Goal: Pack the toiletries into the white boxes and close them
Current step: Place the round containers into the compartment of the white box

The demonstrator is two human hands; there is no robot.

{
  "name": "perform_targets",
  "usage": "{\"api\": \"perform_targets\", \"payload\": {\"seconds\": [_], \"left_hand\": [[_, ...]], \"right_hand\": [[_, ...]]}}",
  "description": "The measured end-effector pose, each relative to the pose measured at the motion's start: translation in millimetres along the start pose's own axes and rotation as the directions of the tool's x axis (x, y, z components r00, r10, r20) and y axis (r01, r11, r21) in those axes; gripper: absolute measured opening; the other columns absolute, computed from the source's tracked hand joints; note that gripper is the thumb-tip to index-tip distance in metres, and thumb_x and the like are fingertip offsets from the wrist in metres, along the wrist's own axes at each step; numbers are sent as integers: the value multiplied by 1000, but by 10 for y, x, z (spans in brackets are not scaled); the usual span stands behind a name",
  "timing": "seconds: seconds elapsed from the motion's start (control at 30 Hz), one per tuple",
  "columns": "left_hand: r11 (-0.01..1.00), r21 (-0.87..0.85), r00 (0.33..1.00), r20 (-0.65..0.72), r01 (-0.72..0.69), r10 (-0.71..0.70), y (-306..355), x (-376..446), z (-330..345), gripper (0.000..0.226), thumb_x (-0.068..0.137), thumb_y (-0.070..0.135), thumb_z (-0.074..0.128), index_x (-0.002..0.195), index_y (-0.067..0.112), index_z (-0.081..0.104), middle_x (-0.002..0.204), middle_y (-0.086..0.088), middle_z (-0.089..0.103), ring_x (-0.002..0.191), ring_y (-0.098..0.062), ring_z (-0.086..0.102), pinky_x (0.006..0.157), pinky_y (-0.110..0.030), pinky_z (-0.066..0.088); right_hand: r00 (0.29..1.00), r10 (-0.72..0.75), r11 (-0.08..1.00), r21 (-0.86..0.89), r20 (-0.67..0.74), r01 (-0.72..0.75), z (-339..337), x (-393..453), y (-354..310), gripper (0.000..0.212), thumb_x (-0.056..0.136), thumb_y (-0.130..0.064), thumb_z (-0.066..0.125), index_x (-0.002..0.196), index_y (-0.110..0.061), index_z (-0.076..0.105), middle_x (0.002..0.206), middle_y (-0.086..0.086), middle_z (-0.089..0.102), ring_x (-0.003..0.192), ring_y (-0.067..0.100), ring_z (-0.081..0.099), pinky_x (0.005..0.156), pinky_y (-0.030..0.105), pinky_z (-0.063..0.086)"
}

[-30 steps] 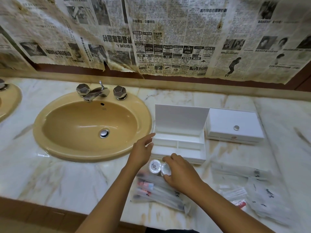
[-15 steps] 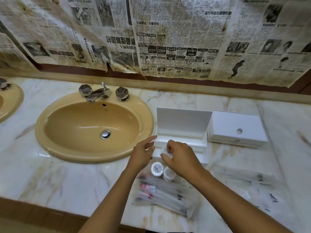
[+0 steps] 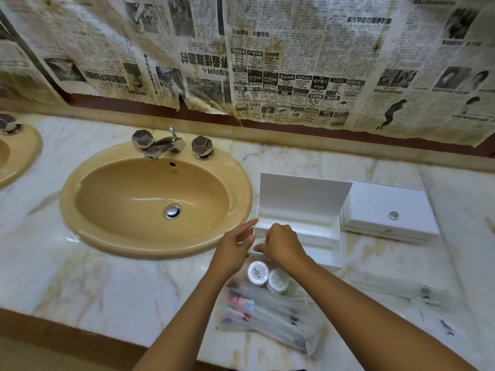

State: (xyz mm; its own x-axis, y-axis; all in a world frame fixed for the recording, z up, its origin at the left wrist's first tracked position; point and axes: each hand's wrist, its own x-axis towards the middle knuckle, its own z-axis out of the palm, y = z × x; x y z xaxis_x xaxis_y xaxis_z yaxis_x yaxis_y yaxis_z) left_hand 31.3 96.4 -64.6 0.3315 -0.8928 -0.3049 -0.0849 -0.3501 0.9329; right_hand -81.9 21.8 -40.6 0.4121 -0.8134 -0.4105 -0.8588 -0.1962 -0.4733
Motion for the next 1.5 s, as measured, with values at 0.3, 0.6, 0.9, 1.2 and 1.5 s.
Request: {"api": "perform_targets", "payload": {"seconds": [0.3,0.6,0.9,1.2,1.5], "left_hand": [[1000,7,999,-27,-17,17,-10,-27,32,39,98,12,51,128,36,58,125,17,56,111,16,50,78,-42,59],[998,48,997,-66,-30,33,-1,-38,67,39,97,12,51,123,39,61,128,7,62,115,-6,59,95,-45,52],[995,99,994,-110,0,11,17,-56,121,39,96,13,49,122,38,62,53,17,51,56,0,47,85,-53,54],[994,108,992,-128,17,-3,111,-129,159,40,97,12,47,123,39,61,53,9,52,61,-17,39,80,-53,55],[996,87,992,-120,35,-24,134,-133,156,41,97,10,46,126,35,60,44,14,41,57,-13,34,78,-51,57]], "right_hand": [[1000,-23,999,23,-1,23,18,-26,63,27,87,-29,64,85,-3,68,85,13,69,83,27,64,70,29,47],[981,-175,984,-2,-81,175,-113,-236,100,22,91,-27,56,108,-18,68,109,4,67,102,23,61,85,32,49],[949,-314,928,-199,38,315,-264,-670,187,29,90,-30,53,118,-27,61,109,2,66,101,23,61,79,31,45],[926,-353,852,-363,134,377,-164,-740,288,40,87,-26,58,127,-23,53,114,7,63,98,30,61,77,35,47],[924,-351,824,-417,155,383,-146,-714,343,32,86,-23,59,116,-16,58,108,8,63,93,30,61,70,32,40]]}}
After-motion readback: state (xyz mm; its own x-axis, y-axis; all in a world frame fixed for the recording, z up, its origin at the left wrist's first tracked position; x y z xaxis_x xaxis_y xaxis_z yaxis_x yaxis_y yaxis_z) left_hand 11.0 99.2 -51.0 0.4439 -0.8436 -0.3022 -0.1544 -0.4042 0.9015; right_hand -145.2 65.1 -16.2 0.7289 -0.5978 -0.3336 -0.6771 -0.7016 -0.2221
